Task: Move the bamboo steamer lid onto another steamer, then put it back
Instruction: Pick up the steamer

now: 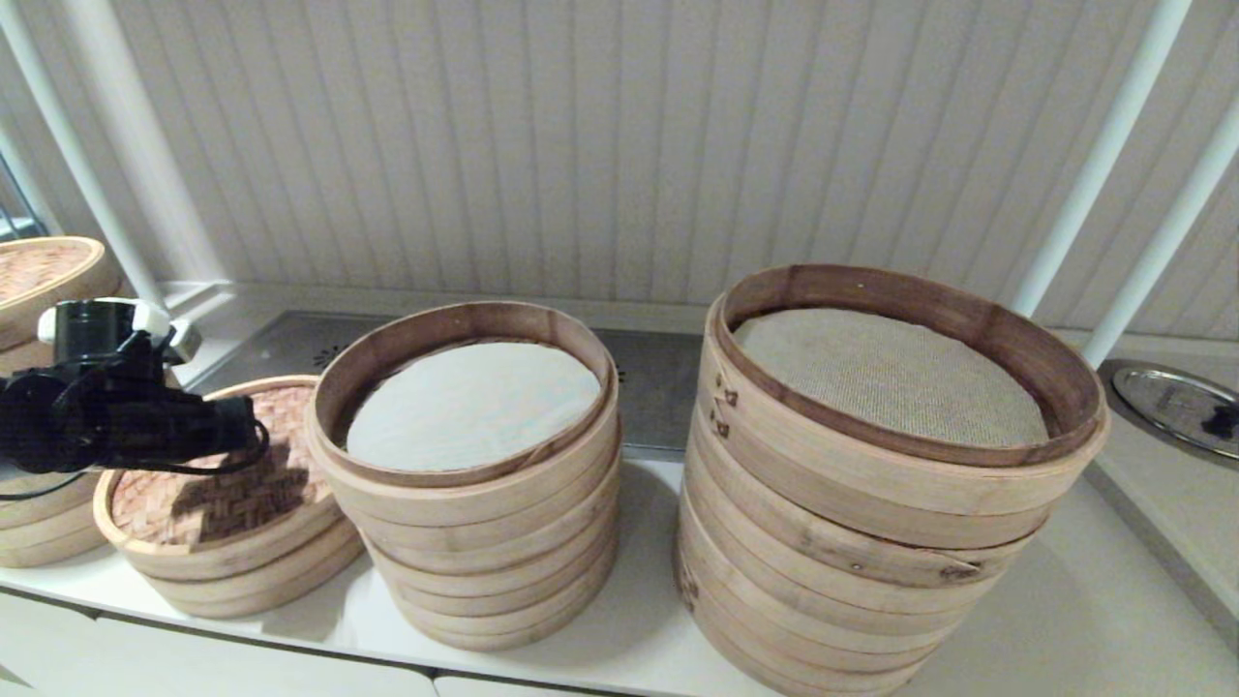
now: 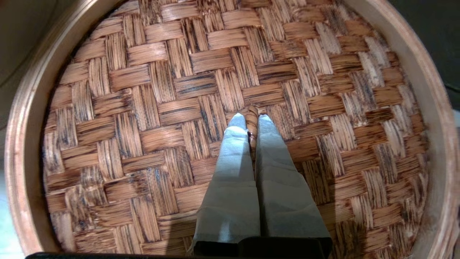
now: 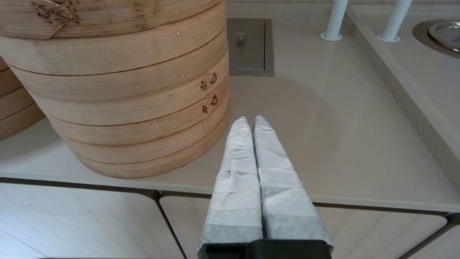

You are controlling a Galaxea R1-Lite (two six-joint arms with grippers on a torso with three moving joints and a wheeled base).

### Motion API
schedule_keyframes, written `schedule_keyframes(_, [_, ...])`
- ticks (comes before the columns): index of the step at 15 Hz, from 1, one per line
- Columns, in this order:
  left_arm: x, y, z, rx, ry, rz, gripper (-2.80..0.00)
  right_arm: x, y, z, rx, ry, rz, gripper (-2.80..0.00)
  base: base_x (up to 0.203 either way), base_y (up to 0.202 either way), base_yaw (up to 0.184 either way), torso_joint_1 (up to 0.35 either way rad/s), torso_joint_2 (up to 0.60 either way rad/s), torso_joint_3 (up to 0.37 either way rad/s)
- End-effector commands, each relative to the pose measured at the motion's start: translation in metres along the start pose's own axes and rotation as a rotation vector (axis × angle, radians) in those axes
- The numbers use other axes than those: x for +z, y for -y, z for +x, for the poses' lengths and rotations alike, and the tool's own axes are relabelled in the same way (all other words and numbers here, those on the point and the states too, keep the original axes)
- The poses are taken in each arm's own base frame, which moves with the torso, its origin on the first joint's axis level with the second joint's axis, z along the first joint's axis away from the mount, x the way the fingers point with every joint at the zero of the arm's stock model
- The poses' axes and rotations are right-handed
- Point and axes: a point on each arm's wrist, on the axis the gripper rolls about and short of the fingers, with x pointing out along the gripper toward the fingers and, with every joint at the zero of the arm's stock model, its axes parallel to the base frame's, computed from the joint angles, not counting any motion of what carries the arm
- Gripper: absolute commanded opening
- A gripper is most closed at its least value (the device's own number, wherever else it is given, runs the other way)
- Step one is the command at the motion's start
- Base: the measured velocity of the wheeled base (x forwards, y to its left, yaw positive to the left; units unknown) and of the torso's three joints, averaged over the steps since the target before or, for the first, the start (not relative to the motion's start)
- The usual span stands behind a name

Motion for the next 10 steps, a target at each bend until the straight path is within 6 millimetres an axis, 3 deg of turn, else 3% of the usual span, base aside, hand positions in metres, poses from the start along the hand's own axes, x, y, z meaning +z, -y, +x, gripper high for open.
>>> schedule_keyframes(1, [0.0045, 0.0002, -0.0051, -0.002, 0.024, -0.002, -2.8, -0.0004, 0.0, 0.0001, 0.0, 0.0, 0.0, -2.8, 0.0, 0.0, 0.0, 0.0, 0.0, 0.0])
schedule_keyframes(10, [0.0088, 0.0012, -0.0081, -0.014, 0.041, -0.001, -2.8, -0.0004, 0.0, 0.0001, 0.001, -0.002, 0.0, -2.8, 0.0, 0.0, 0.0, 0.0, 0.0, 0.0])
